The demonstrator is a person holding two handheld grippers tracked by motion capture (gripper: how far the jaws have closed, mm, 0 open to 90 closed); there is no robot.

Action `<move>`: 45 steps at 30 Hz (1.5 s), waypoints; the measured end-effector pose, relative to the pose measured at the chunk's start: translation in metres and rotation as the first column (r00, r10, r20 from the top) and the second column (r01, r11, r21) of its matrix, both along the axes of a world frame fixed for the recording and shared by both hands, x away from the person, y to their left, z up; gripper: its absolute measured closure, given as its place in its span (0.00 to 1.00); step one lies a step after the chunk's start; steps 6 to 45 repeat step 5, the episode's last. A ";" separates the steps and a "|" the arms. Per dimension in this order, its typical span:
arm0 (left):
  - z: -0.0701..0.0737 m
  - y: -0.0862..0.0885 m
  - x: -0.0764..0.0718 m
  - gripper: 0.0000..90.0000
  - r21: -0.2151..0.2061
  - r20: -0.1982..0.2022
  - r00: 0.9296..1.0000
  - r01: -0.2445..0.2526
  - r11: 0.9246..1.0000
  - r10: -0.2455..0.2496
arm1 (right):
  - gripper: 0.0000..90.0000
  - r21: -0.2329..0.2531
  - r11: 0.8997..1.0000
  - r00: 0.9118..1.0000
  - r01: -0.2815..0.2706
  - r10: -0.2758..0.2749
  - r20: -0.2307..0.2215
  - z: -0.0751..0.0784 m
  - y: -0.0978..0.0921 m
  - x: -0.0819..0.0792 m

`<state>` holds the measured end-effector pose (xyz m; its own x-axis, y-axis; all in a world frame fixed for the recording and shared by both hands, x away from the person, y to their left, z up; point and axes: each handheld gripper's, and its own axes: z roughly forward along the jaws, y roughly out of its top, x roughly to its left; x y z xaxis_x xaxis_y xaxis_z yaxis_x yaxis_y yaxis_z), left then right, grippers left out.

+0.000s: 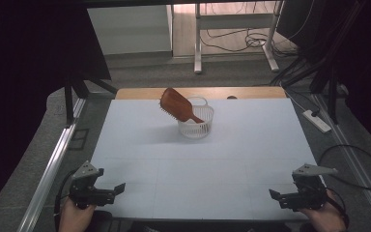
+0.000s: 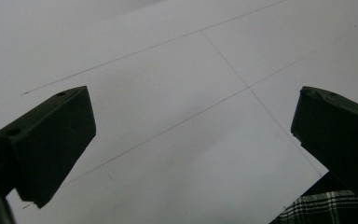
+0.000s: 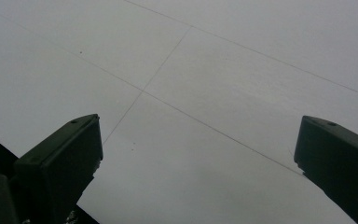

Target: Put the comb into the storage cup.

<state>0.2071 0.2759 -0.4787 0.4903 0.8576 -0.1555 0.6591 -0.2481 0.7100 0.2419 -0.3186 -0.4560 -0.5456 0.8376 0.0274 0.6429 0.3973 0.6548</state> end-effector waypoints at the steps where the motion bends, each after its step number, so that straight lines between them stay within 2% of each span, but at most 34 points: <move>1: 0.000 0.000 0.000 0.00 0.000 0.000 1.000 0.000 1.000 0.000 | 0.01 0.000 1.000 1.000 0.000 0.000 0.000 0.000 0.000 0.000; 45: 0.000 0.000 0.001 0.00 -0.004 -0.002 1.000 0.001 1.000 -0.001 | 0.01 -0.007 1.000 1.000 -0.007 0.007 0.000 -0.001 0.000 0.000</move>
